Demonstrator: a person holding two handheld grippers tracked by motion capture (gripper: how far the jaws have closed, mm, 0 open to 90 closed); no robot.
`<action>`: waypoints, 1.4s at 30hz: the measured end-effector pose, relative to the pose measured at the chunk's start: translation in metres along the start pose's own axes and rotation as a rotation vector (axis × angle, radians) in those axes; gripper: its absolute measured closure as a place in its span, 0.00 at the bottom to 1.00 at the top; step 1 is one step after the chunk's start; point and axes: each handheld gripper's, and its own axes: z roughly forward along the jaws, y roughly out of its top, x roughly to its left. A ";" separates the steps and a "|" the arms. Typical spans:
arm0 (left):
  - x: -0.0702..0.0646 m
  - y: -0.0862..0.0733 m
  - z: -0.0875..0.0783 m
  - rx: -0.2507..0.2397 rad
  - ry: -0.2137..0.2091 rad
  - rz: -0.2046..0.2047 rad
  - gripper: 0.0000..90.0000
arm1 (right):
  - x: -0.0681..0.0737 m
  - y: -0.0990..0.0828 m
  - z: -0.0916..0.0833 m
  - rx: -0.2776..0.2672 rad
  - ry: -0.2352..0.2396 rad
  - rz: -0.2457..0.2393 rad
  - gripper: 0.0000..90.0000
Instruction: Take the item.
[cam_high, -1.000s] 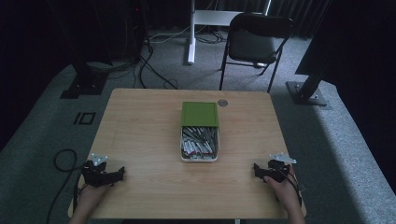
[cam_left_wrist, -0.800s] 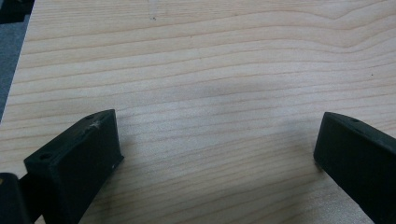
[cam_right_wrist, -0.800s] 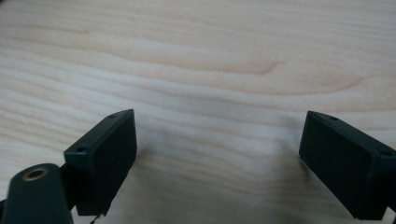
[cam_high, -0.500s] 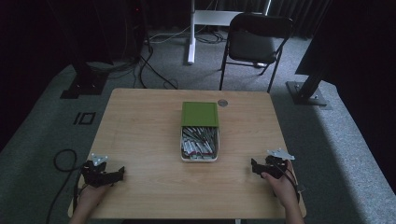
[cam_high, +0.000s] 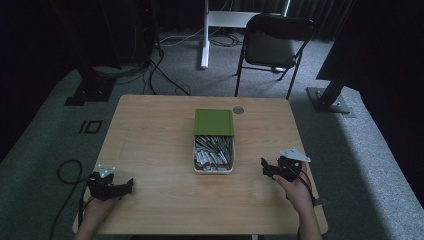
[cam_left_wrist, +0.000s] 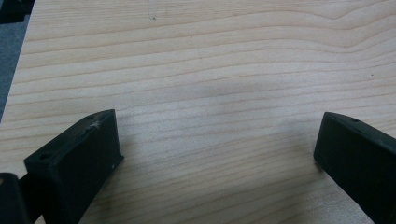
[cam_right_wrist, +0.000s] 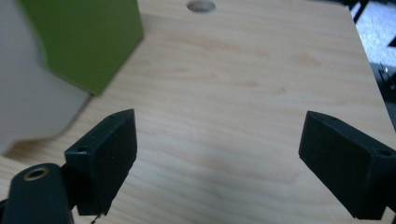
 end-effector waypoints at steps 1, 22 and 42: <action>0.000 0.000 0.000 0.000 0.000 0.000 0.01 | 0.002 0.003 -0.001 -0.005 0.003 -0.005 0.13; 0.000 0.000 0.000 -0.002 0.000 -0.002 0.01 | 0.047 0.041 -0.006 -0.066 0.093 -0.108 0.17; 0.000 0.000 0.000 -0.002 0.000 -0.002 0.01 | 0.111 0.057 -0.001 -0.096 0.248 -0.210 0.28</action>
